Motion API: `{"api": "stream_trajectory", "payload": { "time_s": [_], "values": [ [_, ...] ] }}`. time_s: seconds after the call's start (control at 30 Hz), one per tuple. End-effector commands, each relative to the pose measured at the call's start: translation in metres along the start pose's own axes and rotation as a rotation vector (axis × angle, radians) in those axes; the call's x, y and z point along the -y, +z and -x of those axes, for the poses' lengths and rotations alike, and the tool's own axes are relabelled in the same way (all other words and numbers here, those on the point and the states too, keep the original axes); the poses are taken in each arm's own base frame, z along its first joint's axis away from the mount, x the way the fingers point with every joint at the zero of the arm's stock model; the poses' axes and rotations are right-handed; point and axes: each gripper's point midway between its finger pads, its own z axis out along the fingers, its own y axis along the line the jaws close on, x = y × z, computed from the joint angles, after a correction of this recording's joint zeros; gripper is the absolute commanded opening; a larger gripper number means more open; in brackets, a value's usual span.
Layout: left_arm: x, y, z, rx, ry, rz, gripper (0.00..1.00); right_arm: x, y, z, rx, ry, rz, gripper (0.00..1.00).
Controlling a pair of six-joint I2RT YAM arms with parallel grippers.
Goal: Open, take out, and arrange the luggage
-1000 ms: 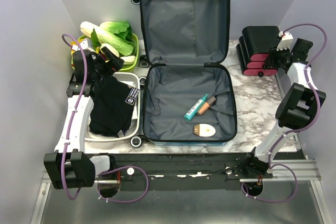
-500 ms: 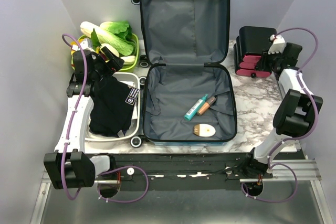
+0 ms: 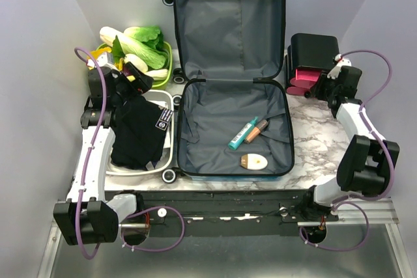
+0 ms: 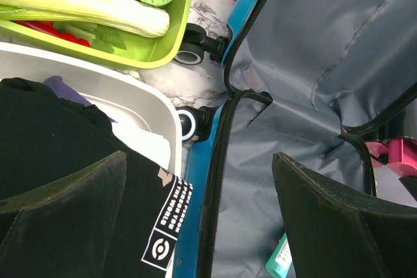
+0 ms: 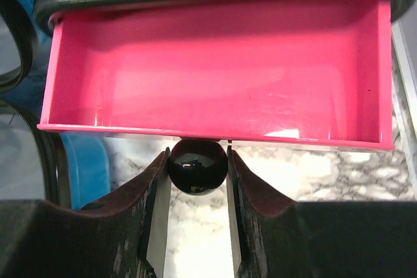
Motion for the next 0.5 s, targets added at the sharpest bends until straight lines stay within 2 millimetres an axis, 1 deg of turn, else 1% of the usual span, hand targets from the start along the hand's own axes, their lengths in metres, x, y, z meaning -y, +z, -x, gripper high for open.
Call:
{"api": "stream_trajectory", "payload": {
  "time_s": [0.0,0.1,0.13,0.17,0.2,0.3,0.33,0.37,0.4,0.43,0.47],
  "values": [
    [0.003,-0.006,-0.004,-0.002,0.008,-0.012,0.99,0.009,-0.023,-0.011,-0.002,0.100,-0.078,0.01],
    [0.003,-0.006,-0.005,-0.006,0.000,-0.018,0.99,0.006,-0.028,-0.015,-0.010,0.081,-0.063,0.12],
    [0.006,-0.007,-0.006,-0.009,-0.003,-0.029,0.99,0.006,-0.028,-0.016,-0.015,0.074,-0.062,0.23],
    [0.006,-0.007,-0.006,-0.010,-0.007,-0.030,0.99,0.007,-0.028,-0.013,-0.016,0.063,-0.067,0.24],
    [0.007,-0.007,-0.007,-0.014,-0.009,-0.035,0.99,0.008,-0.029,-0.016,-0.037,0.054,-0.068,0.25],
    [0.012,-0.010,-0.008,-0.019,-0.021,-0.056,0.99,0.012,-0.035,-0.018,-0.046,0.040,-0.093,0.42],
    [0.013,-0.011,-0.009,-0.021,-0.020,-0.060,0.99,0.013,-0.038,-0.018,-0.046,0.034,-0.099,0.67],
    [0.011,-0.012,-0.008,-0.016,-0.022,-0.054,0.99,0.014,-0.041,-0.019,-0.043,0.041,-0.116,0.77],
    [0.011,-0.014,-0.008,-0.015,-0.024,-0.049,0.99,0.014,-0.047,-0.019,-0.036,0.042,-0.123,0.83],
    [0.010,-0.015,-0.009,-0.012,-0.029,-0.044,0.99,0.014,-0.052,-0.019,-0.033,0.042,-0.127,0.99],
    [0.008,-0.016,-0.009,-0.010,-0.033,-0.036,0.99,0.014,-0.056,-0.017,-0.029,0.049,-0.141,1.00]
  ]
}}
